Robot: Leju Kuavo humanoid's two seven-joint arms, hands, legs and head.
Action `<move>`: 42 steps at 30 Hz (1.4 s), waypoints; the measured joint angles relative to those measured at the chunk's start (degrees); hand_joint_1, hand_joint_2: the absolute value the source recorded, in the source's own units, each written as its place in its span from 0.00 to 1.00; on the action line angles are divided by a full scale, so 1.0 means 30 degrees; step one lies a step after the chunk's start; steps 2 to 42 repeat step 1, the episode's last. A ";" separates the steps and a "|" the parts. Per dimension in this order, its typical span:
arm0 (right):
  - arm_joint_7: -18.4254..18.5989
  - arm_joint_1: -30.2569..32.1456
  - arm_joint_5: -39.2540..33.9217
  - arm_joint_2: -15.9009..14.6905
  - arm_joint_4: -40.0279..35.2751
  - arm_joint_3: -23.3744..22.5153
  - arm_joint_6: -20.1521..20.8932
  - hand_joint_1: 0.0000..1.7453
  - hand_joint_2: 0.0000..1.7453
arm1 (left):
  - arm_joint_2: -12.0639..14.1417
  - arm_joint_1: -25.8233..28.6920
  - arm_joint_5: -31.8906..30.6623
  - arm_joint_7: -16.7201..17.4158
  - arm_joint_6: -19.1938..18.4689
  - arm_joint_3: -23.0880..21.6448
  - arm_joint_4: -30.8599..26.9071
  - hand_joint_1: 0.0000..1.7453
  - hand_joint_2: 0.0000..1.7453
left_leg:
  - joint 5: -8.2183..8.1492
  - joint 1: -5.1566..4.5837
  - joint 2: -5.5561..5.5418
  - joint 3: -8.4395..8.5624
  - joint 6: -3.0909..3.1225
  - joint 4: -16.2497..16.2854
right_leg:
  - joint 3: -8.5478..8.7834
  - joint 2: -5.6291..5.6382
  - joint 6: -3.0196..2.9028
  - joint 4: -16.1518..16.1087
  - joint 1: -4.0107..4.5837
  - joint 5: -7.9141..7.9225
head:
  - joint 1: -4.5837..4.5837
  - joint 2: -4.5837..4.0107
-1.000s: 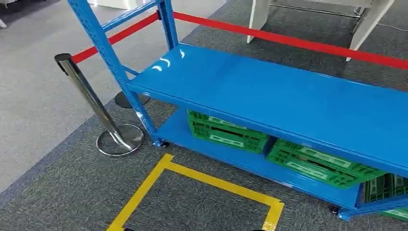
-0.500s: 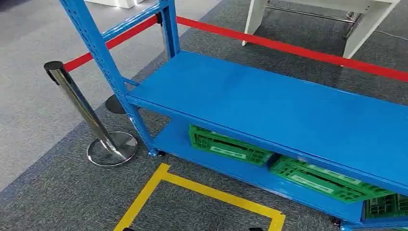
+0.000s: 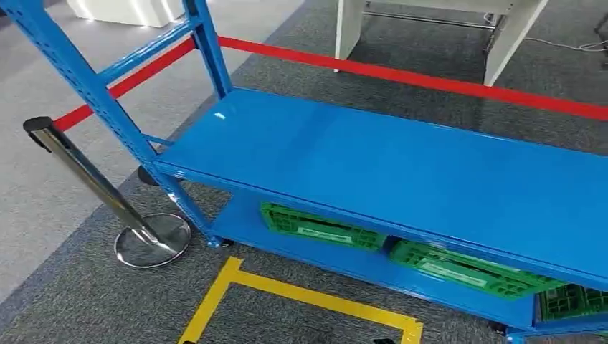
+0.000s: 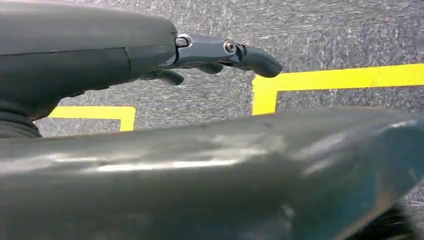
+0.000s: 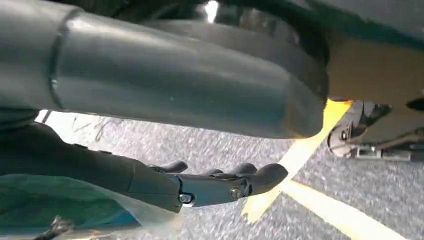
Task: Take the parts from the cabinet and place them on the table.
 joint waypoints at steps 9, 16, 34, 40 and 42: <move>0.0000 0.0025 0.0000 0.0000 0.0000 0.0000 0.0000 0.00 0.00 | 0.0000 0.0004 0.0000 0.0000 0.0000 0.0000 0.0000 0.00 0.00 | 0.0137 0.0065 0.0000 -0.0312 -0.0043 0.0421 | 0.0025 0.0200 0.0005 0.0001 -0.0007 -0.0004 | -0.0001 0.0000; 0.0000 0.0025 0.0000 0.0000 0.0000 0.0000 0.0000 0.00 0.00 | 0.0000 0.0004 0.0000 0.0000 0.0000 0.0000 0.0000 0.00 0.00 | 0.0137 0.0065 0.0000 -0.0312 -0.0043 0.0421 | 0.0025 0.0200 0.0005 0.0001 -0.0007 -0.0004 | -0.0001 0.0000; 0.0000 0.0025 0.0000 0.0000 0.0000 0.0000 0.0000 0.00 0.00 | 0.0000 0.0004 0.0000 0.0000 0.0000 0.0000 0.0000 0.00 0.00 | 0.0137 0.0065 0.0000 -0.0312 -0.0043 0.0421 | 0.0025 0.0200 0.0005 0.0001 -0.0007 -0.0004 | -0.0001 0.0000; 0.0000 0.0025 0.0000 0.0000 0.0000 0.0000 0.0000 0.00 0.00 | 0.0000 0.0004 0.0000 0.0000 0.0000 0.0000 0.0000 0.00 0.00 | 0.0137 0.0065 0.0000 -0.0312 -0.0043 0.0421 | 0.0025 0.0200 0.0005 0.0001 -0.0007 -0.0004 | -0.0001 0.0000; 0.0000 0.0025 0.0000 0.0000 0.0000 0.0000 0.0000 0.00 0.00 | 0.0000 0.0004 0.0000 0.0000 0.0000 0.0000 0.0000 0.00 0.00 | 0.0137 0.0065 0.0000 -0.0312 -0.0043 0.0421 | 0.0025 0.0200 0.0005 0.0001 -0.0007 -0.0004 | -0.0001 0.0000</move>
